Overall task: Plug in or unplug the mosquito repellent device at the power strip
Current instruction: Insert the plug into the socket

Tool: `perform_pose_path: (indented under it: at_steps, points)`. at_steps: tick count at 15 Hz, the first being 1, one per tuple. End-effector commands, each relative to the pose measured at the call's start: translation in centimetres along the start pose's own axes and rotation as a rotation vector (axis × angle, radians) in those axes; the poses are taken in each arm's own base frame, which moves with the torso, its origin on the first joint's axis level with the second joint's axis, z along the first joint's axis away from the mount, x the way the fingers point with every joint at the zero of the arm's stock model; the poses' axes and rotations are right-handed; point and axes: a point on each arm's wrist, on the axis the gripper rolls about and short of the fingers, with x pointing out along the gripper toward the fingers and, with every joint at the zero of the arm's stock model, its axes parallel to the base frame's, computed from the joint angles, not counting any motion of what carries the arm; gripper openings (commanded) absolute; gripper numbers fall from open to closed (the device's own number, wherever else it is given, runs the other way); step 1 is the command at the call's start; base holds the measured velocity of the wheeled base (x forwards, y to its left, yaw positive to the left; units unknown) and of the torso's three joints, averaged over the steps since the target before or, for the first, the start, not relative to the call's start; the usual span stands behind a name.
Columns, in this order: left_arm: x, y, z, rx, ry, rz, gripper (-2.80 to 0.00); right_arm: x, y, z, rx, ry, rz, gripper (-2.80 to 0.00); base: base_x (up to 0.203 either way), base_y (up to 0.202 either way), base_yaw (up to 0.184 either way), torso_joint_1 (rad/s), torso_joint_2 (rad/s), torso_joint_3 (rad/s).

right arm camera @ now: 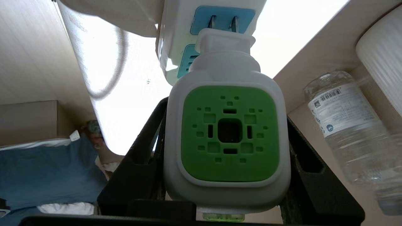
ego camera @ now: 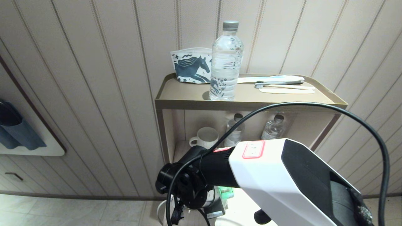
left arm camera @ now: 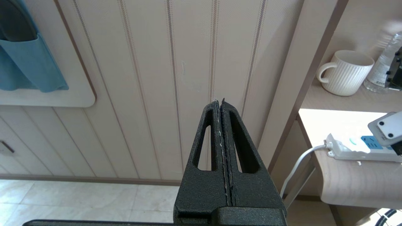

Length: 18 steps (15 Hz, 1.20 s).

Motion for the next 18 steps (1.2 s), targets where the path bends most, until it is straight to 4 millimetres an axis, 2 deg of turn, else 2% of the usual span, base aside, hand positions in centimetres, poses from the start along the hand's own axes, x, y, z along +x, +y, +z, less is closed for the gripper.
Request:
perform_pose_path:
  at_steps: [1,6,18]
  points:
    - [0.00,0.00,0.01,0.000,-0.001,-0.001,-2.80,-0.17,-0.04,-0.16,0.004,0.002,-0.002,-2.80,0.000,0.000,0.000,0.000,0.00,0.000]
    - [0.00,0.00,0.01,0.000,-0.001,0.000,-2.80,-0.34,0.60,0.45,0.056,0.002,-0.006,-2.80,0.000,0.000,0.000,0.000,0.00,0.000]
    - [0.00,0.00,0.01,0.000,-0.001,-0.001,-2.80,-0.50,0.49,0.30,0.053,0.000,-0.007,-2.80,0.000,0.000,0.000,0.000,0.00,0.000]
